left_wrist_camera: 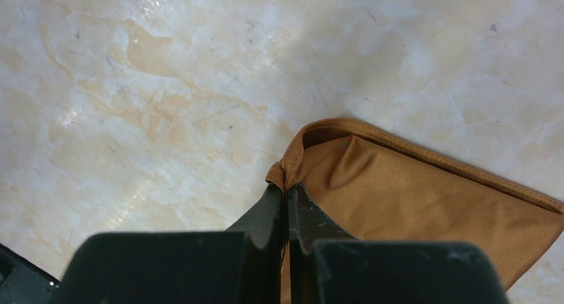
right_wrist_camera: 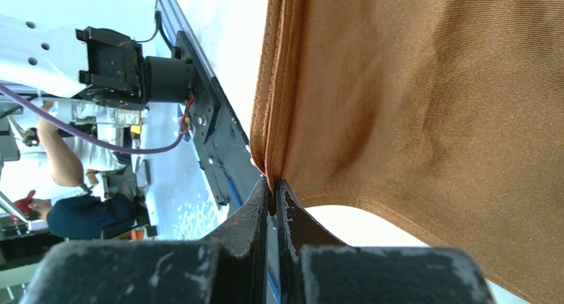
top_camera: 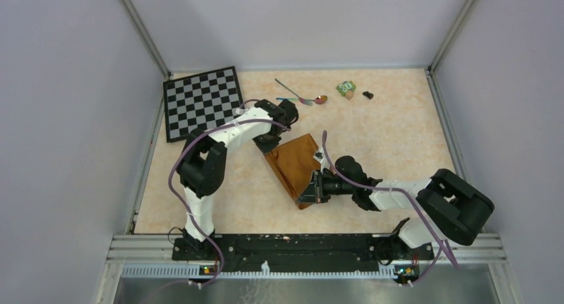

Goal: Fold the napkin into a case and place the utensils inside
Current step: Fold the lower triangle-folded napkin at the center of the board.

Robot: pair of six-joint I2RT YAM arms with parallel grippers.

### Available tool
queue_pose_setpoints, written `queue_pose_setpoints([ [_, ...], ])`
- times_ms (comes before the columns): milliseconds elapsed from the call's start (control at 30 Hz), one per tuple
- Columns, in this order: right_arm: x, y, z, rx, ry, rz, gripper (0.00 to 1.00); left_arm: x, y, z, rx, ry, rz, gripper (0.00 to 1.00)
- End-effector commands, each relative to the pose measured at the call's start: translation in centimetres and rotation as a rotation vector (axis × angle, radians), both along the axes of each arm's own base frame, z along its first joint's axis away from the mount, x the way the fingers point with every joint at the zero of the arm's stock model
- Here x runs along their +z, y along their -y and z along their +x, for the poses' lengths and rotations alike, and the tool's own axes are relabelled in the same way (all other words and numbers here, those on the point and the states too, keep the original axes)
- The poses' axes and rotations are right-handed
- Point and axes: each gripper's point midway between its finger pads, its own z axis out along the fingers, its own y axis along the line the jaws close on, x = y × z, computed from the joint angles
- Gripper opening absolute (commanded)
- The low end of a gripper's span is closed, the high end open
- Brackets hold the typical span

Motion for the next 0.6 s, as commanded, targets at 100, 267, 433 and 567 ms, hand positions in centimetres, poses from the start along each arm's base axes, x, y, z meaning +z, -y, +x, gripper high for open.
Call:
queue_pose_setpoints([
  [100, -0.4, 0.9, -1.2, 0.059, 0.021, -0.020, 0.00, 1.9, -0.3, 2.0, -0.047, 0.093, 0.027, 0.00],
  [267, 0.3, -0.7, -1.6, 0.103, 0.030, 0.021, 0.00, 3.6, -1.1, 0.8, -0.175, 0.143, -0.064, 0.00],
  [433, 1.6, -3.8, -2.8, 0.173, 0.051, 0.055, 0.00, 6.2, -4.5, -1.1, -0.239, 0.317, -0.234, 0.00],
  [567, 2.1, -6.0, -3.7, 0.216, 0.037, 0.100, 0.00, 9.6, -7.0, -1.9, -0.289, 0.424, -0.187, 0.00],
])
